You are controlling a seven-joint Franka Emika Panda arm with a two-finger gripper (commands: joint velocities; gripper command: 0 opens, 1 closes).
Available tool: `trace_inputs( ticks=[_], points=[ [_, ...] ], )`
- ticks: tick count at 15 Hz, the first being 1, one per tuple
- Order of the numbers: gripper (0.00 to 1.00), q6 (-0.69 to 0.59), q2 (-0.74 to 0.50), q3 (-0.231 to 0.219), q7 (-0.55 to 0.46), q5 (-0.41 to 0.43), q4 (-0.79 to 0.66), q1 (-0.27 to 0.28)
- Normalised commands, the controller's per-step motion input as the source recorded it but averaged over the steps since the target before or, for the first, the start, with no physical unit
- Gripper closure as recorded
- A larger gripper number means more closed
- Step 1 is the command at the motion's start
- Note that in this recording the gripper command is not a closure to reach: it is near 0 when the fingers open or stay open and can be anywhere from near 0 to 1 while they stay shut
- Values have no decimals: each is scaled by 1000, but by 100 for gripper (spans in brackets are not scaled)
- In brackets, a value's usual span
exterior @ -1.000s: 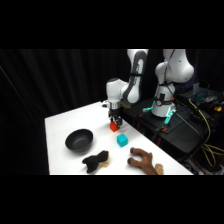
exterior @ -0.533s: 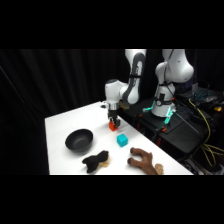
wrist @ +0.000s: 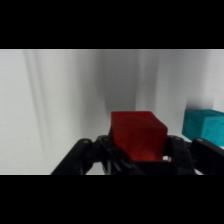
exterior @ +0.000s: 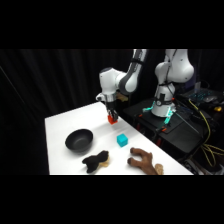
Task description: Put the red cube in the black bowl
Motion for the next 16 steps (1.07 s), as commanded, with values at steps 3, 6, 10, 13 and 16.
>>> trace_inputs(
  ticks=[3,6,10,13,16],
  points=[
    [100,-678,-235,-64,112,-84,374,101],
    [100,-514,49,-44,63,-40,507,102],
    [100,-350,324,-28,46,21,628,82],
    [100,-294,445,10,65,69,660,73],
    [100,-270,475,44,47,108,679,53]
  ],
)
